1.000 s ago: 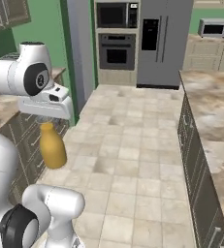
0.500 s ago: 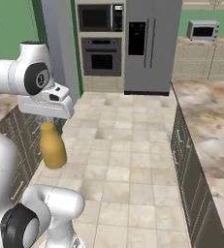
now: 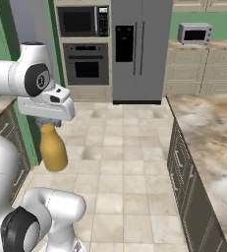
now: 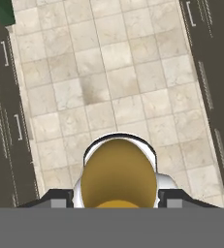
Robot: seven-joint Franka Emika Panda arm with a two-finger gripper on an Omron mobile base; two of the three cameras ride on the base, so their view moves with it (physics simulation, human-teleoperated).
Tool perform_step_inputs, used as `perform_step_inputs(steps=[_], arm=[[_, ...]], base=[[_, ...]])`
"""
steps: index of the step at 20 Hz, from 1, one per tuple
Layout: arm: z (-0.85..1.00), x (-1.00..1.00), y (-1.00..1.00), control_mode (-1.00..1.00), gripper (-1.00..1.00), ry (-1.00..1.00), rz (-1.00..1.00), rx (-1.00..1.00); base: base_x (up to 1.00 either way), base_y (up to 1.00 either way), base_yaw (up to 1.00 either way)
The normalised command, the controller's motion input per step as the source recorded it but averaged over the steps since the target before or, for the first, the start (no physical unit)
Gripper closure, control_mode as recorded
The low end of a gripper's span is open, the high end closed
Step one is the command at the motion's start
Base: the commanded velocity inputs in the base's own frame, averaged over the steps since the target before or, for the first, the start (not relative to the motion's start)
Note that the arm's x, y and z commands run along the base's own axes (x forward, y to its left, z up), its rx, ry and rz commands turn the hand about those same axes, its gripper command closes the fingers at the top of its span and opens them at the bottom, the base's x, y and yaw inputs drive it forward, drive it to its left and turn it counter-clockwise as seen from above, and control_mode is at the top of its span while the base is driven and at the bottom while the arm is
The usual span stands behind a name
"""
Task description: There is a tray on the dining counter. Grab the cup, mug, and pitcher and place them on the tray. The pitcher may be placed next to the tray if it cannot fit the tray.
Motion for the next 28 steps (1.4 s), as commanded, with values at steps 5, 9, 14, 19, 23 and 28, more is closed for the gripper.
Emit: perform_step_inputs(steps=[5, 9, 14, 19, 23, 28], arm=[[0.0, 0.0, 0.0, 1.0, 1.0, 0.0, 0.0, 0.0], [0.0, 0.0, 0.0, 1.0, 1.0, 0.0, 0.0, 0.0], [0.0, 0.0, 0.0, 1.0, 1.0, 0.0, 0.0, 0.0], [0.0, 0.0, 0.0, 1.0, 1.0, 0.0, 0.0, 0.0], [0.0, 0.0, 0.0, 1.0, 1.0, 0.0, 0.0, 0.0], [0.0, 0.0, 0.0, 1.0, 1.0, 0.0, 0.0, 0.0]], base=[[1.0, 0.0, -0.18], [1.0, 0.0, -0.18], [1.0, 0.0, -0.18], [1.0, 0.0, -0.19], [1.0, 0.0, -0.22], [0.99, 0.03, -0.28]])
